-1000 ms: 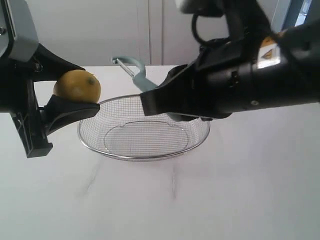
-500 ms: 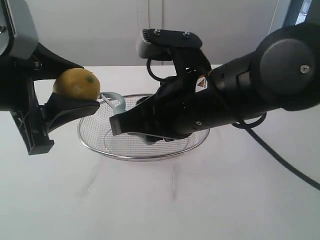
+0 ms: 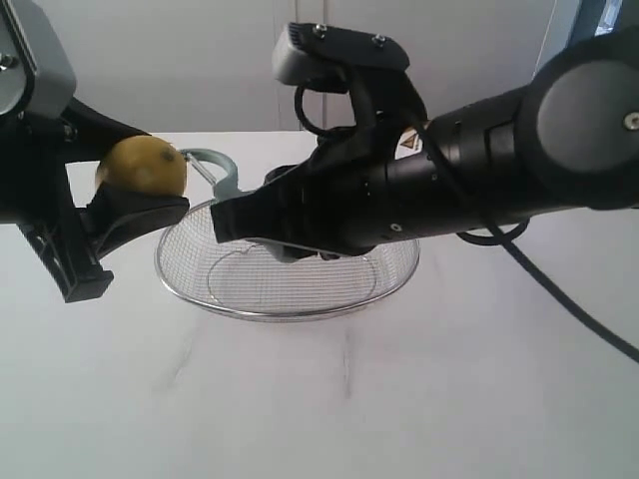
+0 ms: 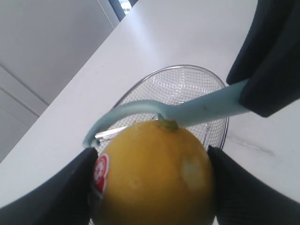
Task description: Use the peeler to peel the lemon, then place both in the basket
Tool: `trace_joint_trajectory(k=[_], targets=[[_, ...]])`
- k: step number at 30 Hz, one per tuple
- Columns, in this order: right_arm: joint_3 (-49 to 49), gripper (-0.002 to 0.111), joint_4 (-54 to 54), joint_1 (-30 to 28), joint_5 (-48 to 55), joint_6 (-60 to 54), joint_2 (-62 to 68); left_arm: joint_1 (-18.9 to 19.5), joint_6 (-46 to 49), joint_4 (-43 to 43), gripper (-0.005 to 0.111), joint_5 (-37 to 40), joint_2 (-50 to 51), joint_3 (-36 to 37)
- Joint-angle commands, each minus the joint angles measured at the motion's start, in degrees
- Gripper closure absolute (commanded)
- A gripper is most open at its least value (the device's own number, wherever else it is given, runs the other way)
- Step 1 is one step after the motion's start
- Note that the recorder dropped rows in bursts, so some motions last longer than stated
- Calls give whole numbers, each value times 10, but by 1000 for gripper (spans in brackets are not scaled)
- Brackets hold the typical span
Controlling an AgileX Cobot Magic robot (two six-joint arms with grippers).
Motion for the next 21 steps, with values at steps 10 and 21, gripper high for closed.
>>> trace_joint_trajectory(k=[10, 21], targets=[[-3, 108, -6, 0, -30, -10, -116, -4, -5, -10, 107, -1, -3, 1], [-3, 108, -23, 0, 0, -9, -224, -4, -5, -12, 107, -1, -3, 1]])
